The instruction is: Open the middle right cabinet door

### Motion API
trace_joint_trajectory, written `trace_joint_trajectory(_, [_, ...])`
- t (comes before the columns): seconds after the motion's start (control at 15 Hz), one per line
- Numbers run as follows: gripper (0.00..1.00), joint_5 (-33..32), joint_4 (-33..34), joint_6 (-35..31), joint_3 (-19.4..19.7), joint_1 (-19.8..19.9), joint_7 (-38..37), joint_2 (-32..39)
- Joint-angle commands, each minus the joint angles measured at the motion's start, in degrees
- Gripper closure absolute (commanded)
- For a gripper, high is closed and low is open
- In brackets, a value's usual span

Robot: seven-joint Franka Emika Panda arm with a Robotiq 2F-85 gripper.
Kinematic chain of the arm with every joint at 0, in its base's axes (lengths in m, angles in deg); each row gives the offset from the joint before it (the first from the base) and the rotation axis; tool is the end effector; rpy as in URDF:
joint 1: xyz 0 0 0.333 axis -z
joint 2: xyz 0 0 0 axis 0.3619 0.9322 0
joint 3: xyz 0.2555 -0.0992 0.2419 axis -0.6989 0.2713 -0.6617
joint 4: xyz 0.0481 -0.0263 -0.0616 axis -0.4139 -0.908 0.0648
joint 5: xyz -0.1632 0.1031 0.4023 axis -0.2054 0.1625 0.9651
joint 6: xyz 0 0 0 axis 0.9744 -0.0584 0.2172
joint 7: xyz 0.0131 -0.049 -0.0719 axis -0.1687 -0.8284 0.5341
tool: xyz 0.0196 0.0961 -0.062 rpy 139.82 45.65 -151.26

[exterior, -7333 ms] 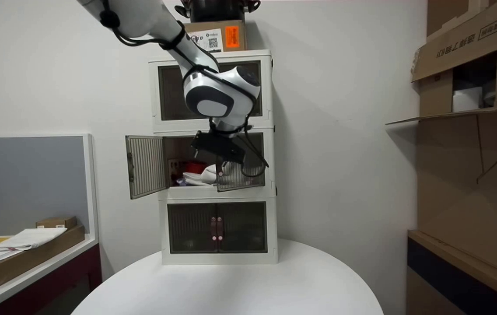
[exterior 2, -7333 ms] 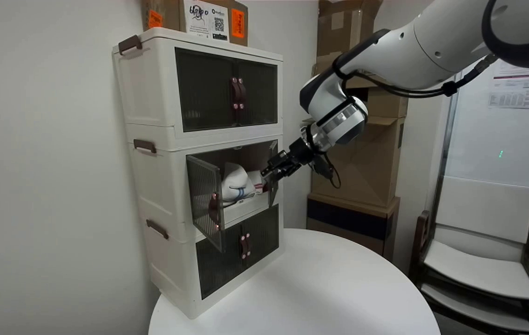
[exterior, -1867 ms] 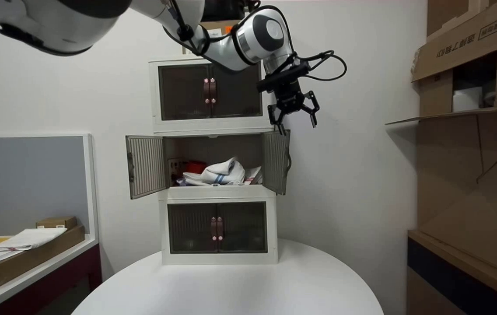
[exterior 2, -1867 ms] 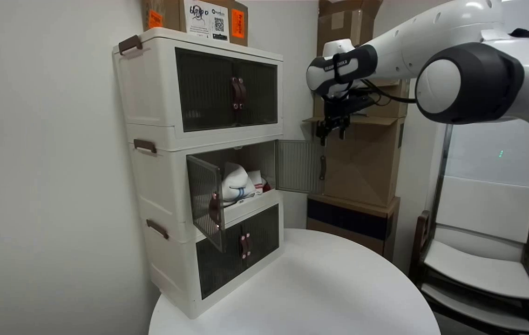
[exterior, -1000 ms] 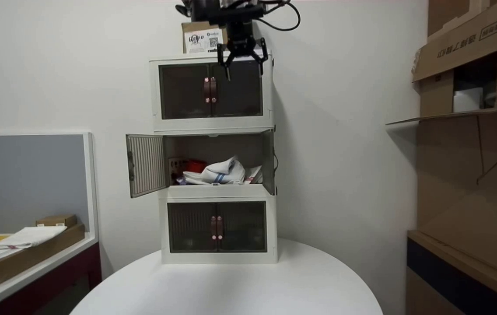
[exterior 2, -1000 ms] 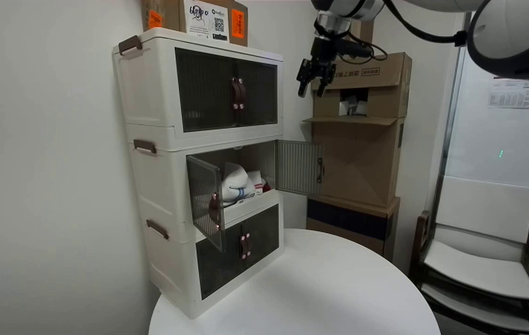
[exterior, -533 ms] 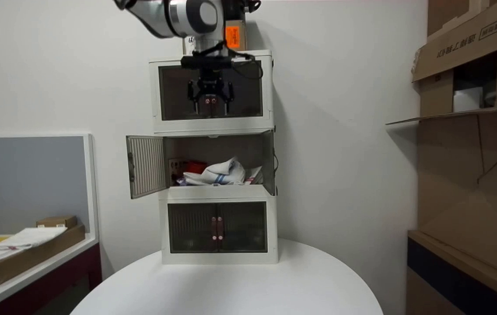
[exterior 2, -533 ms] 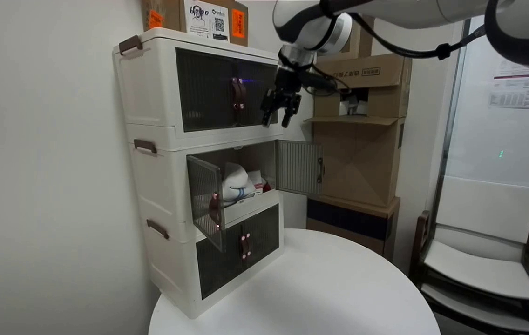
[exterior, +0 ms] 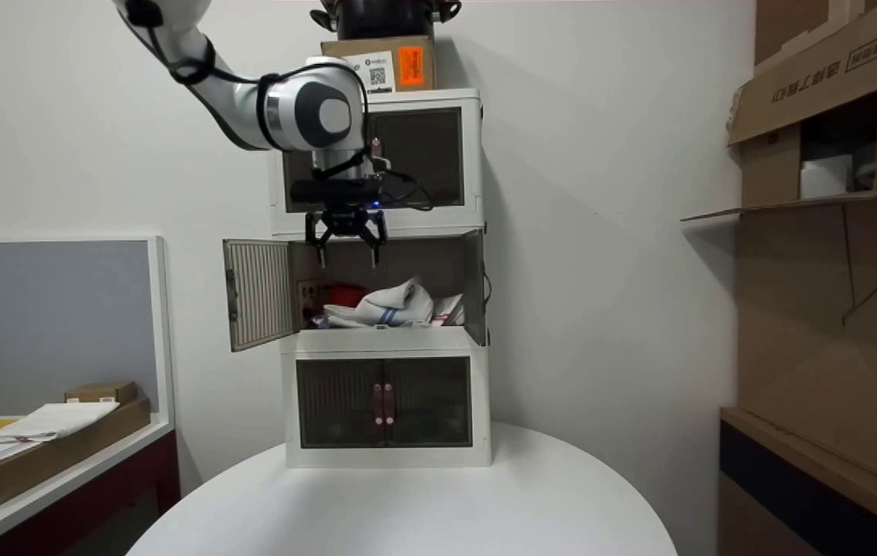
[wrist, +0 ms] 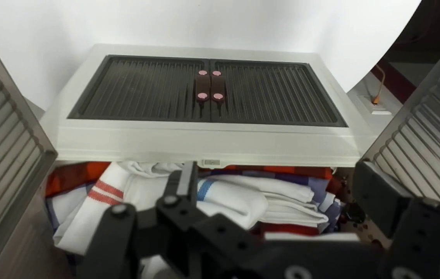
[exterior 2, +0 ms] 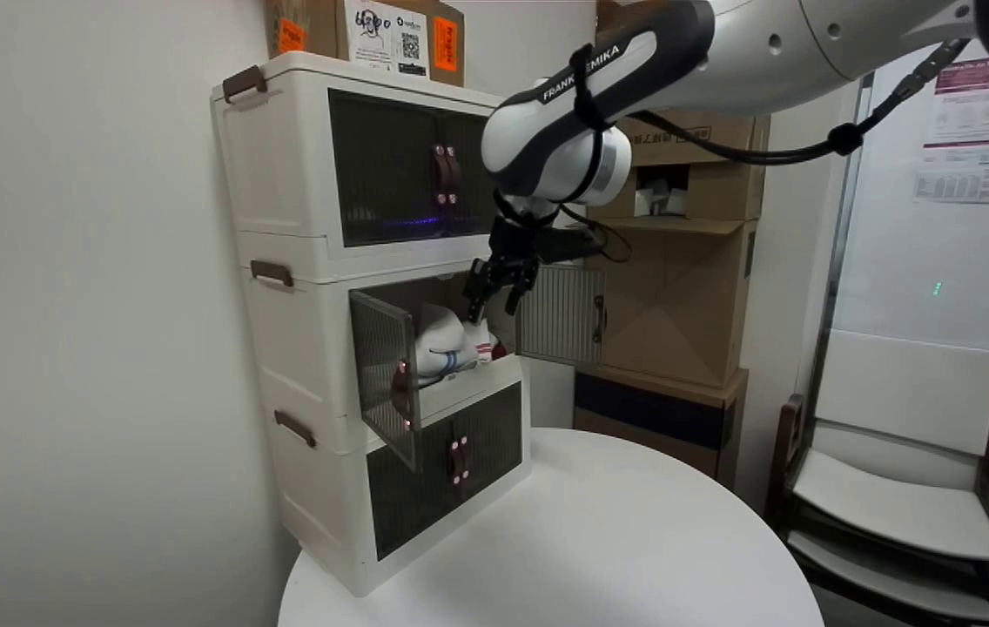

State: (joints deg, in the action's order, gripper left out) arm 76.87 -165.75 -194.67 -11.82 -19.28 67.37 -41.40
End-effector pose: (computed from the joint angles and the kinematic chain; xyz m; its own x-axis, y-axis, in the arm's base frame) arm 0.6871 0.0595 0.5358 0.8699 0.3463 0.3513 0.3699 -0.9291 -0.0002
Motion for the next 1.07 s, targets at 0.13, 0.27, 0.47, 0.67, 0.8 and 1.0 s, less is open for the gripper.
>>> trace_joint_trajectory(0.13, [0.0,2.49,-20.74,-17.21,1.91,-1.61,-8.26,-11.7])
trace_joint_trajectory(0.27, [0.0,1.37,-26.53,-23.96,1.89,-2.16,-11.72,-14.5])
trace_joint_trajectory(0.47, [0.0,2.29,-32.47,-30.06,2.24,-3.19,-12.54,-17.74])
trace_joint_trajectory(0.67, [0.0,0.29,-28.77,-27.11,2.72,-3.57,-12.3,-14.54])
trace_joint_trajectory(0.8, [0.0,0.32,-28.54,-27.11,2.86,-3.6,-12.28,-14.26])
trace_joint_trajectory(1.0, [0.0,0.38,-28.54,-27.12,2.98,-3.59,-12.2,-14.21])
